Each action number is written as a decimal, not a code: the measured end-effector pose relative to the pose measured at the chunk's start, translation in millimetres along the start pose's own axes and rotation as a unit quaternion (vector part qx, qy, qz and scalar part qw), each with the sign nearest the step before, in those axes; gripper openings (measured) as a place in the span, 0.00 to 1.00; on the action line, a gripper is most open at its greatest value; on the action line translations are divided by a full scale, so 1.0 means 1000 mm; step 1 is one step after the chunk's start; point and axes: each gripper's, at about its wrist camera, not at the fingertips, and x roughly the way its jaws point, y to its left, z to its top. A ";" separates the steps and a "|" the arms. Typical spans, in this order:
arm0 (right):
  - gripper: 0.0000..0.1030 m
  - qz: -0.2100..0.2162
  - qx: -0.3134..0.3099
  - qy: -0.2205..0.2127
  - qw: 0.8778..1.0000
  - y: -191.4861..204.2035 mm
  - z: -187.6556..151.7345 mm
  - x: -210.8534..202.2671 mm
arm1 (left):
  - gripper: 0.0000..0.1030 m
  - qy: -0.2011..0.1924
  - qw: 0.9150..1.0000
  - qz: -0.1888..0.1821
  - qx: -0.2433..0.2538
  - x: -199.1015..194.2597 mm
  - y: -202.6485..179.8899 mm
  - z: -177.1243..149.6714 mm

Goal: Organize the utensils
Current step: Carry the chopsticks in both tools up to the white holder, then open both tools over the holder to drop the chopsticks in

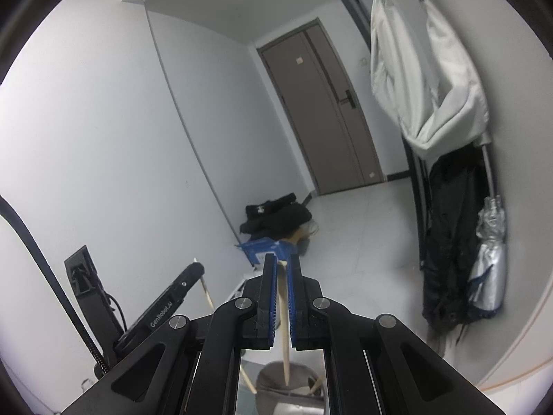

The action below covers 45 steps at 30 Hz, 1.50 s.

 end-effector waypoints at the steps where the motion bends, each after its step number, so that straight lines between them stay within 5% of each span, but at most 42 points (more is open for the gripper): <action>1: 0.05 -0.002 -0.002 0.004 1.000 -0.001 -0.002 0.006 | 0.01 -0.002 1.000 0.001 0.001 0.002 -0.002 -0.001; 14: 0.05 -0.003 -0.007 0.045 0.999 -0.017 -0.042 0.042 | 0.01 -0.010 0.994 -0.027 0.101 0.013 -0.022 -0.026; 21: 0.05 0.000 -0.026 0.059 0.998 -0.010 -0.054 0.043 | 0.01 0.031 0.993 -0.047 0.102 0.005 -0.012 -0.022; 26: 0.05 0.007 -0.063 0.085 0.994 0.007 -0.070 0.051 | 0.01 0.063 0.985 -0.079 0.142 -0.002 -0.020 -0.027; 29: 0.07 0.013 -0.073 0.097 0.993 0.013 -0.079 0.056 | 0.02 0.099 0.986 -0.051 0.122 0.000 -0.012 -0.027; 32: 0.09 0.011 -0.081 0.123 0.989 0.019 -0.092 0.064 | 0.12 0.126 0.985 -0.033 0.114 -0.001 -0.007 -0.022; 36: 0.16 0.012 -0.060 0.130 0.990 0.014 -0.104 0.056 | 0.53 0.130 0.988 0.001 0.081 -0.017 0.006 -0.009; 41: 0.35 0.004 -0.039 0.099 0.994 0.012 -0.111 0.019 | 0.62 0.129 0.988 0.033 0.075 -0.040 0.008 -0.004; 45: 0.55 -0.018 -0.041 0.072 0.996 0.015 -0.116 -0.011 | 0.85 0.125 0.987 0.058 0.079 -0.059 0.005 -0.004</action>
